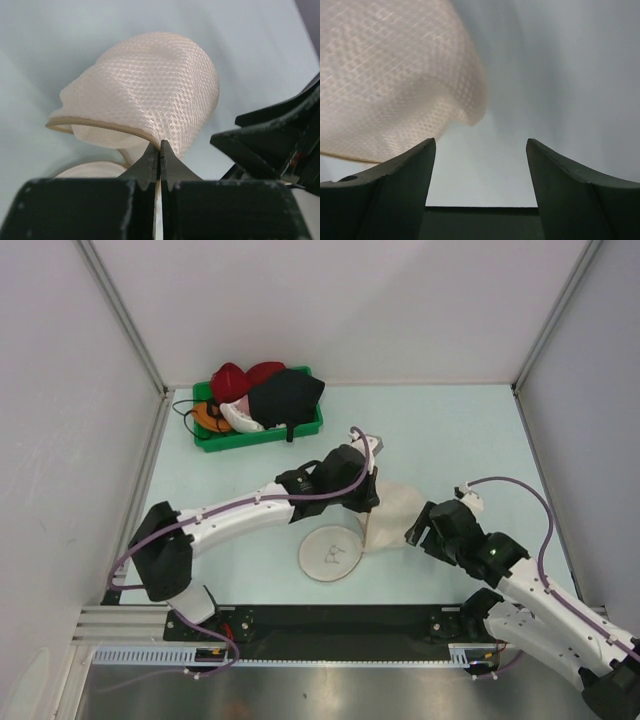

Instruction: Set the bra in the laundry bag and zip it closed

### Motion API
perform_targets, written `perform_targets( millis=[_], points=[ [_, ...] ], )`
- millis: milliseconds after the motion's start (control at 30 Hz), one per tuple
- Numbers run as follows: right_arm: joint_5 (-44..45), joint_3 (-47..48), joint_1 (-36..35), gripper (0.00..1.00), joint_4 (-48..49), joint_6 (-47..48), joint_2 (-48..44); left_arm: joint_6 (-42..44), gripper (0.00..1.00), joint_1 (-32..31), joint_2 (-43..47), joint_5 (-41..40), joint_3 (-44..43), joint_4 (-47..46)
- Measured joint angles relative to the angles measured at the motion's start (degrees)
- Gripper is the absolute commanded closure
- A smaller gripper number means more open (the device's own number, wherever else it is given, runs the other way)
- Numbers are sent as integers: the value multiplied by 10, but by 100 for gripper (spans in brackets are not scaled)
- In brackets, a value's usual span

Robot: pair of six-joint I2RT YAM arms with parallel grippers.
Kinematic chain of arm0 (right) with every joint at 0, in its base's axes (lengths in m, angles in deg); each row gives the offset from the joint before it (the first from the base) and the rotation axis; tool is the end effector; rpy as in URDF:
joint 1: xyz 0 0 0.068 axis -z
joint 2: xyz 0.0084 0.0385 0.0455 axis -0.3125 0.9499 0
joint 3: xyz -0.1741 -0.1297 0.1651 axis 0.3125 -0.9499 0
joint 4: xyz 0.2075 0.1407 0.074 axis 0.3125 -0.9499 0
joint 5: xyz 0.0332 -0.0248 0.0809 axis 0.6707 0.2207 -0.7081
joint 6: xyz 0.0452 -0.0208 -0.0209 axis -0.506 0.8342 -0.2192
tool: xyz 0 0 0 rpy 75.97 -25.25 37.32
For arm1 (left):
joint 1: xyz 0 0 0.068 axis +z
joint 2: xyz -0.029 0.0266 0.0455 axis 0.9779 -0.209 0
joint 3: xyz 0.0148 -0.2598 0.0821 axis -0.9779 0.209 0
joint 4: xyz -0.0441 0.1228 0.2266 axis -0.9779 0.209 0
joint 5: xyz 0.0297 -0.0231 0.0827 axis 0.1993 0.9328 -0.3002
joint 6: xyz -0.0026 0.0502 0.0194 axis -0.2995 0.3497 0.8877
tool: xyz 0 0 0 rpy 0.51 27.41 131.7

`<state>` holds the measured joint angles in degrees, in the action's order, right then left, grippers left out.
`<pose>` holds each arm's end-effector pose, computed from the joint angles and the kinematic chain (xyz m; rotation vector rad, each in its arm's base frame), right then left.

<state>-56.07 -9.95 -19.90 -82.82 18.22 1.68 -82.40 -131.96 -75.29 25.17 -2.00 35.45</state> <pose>0.1164 0.0789 0.2261 0.4643 2.3886 0.4122 0.2172 -0.3030 0.2714 0.4854 2.3034 -0.8705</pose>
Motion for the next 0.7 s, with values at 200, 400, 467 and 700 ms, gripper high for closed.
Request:
perform_targets(
  millis=[200,400,467,700],
  points=[
    [0,55,30,36,-33,-10,13,98,100,-59,27,-136,-66,146],
    [-50,62,155,43,-19,11,17,132,100,-75,-4,-160,-123,218],
    [-68,61,198,42,-17,13,18,142,96,-81,-43,-152,-170,221],
    [-64,33,292,38,-82,-26,-5,164,36,-89,-214,-107,-307,208]
  ],
)
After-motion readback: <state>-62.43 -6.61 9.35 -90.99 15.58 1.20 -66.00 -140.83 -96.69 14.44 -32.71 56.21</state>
